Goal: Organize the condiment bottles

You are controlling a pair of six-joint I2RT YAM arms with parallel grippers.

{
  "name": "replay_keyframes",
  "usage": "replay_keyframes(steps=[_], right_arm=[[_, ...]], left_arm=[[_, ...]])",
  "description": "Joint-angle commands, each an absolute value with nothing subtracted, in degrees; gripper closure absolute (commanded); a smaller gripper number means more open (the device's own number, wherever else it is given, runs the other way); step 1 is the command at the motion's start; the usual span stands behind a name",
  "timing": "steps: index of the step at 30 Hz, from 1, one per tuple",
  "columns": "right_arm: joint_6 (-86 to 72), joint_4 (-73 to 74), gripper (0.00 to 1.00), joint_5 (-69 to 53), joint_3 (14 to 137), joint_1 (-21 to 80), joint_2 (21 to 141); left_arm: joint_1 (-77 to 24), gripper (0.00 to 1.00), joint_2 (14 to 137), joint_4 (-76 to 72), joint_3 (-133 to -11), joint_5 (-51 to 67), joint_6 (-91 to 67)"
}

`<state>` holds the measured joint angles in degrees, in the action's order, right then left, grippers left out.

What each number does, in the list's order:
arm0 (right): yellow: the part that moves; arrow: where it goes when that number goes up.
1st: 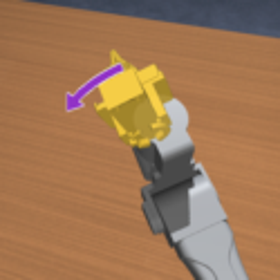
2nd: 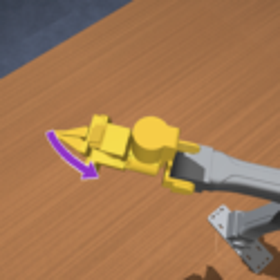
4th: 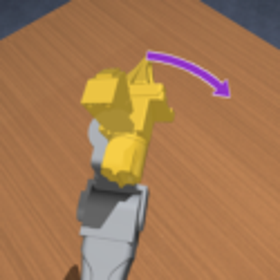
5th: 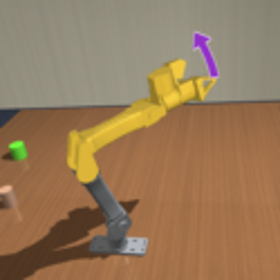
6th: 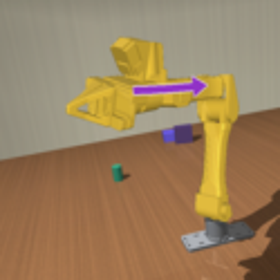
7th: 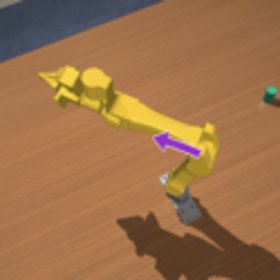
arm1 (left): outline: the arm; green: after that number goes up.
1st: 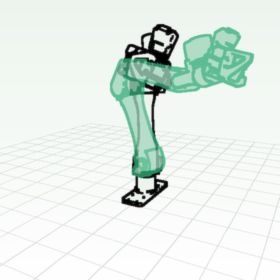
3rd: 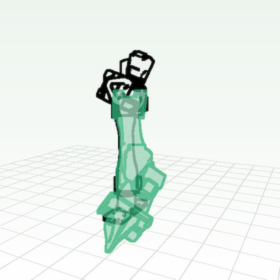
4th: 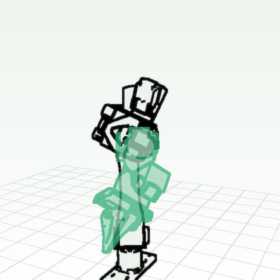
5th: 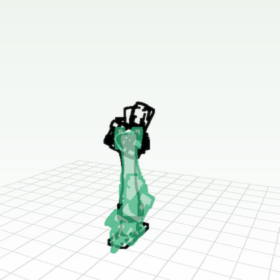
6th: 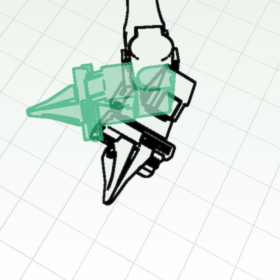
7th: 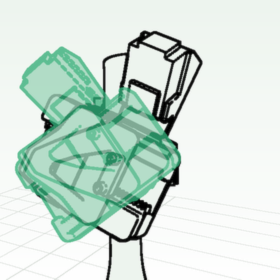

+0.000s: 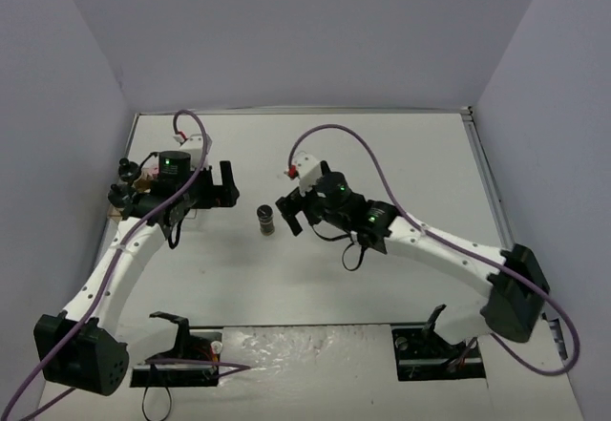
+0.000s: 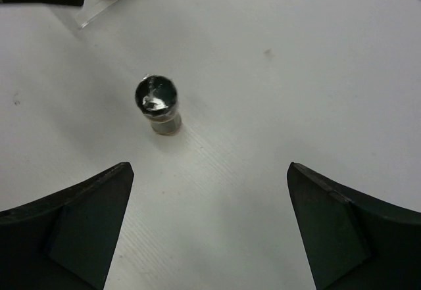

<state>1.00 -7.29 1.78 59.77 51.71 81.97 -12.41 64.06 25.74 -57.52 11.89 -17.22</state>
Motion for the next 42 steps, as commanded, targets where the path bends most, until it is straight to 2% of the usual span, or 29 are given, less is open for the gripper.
replay_keyframes(steps=[1, 7, 15, 20, 22, 29, 31, 33, 34, 36, 42], right_arm=[[-2.45, -6.89, 0.00, 7.79, 53.19, 44.66, 66.87], [-5.25, -4.66, 0.00, 13.32, 46.41, 38.97, 54.89], [-7.99, -3.96, 0.00, 14.07, 42.61, 38.14, 50.35], [-7.74, -3.91, 0.00, 14.55, 42.01, 38.06, 49.83], [-7.65, -3.87, 0.00, 14.64, 42.01, 38.06, 49.98], [-7.48, -3.96, 0.00, 14.67, 42.01, 38.06, 51.48], [-7.47, -3.96, 0.00, 14.68, 42.01, 38.06, 51.31], [-7.40, -4.03, 0.00, 14.90, 41.94, 37.98, 51.17], [-7.38, -4.01, 0.00, 15.00, 41.96, 37.97, 51.15], [-7.44, -3.96, 0.00, 15.06, 42.01, 37.97, 51.15], [-7.38, -3.96, 0.00, 15.03, 41.94, 38.06, 50.30]], left_arm=[[-17.74, 0.03, 66.37, 21.63, -60.34, 11.42, -21.67], [-27.46, 0.03, 71.84, 19.39, -62.21, 6.43, -23.75], [-34.01, 0.03, 83.00, 23.54, -65.91, -5.89, -25.94], [-34.86, 0.05, 86.58, 23.11, -65.34, -5.71, -27.44], [-35.32, 0.10, 87.11, 22.93, -65.25, -5.76, -27.65], [-36.30, 0.44, 88.51, 23.49, -65.79, -6.71, -28.46], [-36.36, 0.57, 87.98, 24.21, -66.03, -7.55, -28.67], [-36.24, 0.76, 87.29, 25.54, -66.46, -8.41, -28.74], [-36.09, 0.81, 86.75, 26.50, -66.78, -9.21, -28.65], [-35.86, 0.87, 85.61, 28.20, -67.35, -10.45, -28.30], [-28.73, 0.88, 79.19, 33.50, -68.47, -10.99, -25.83]])
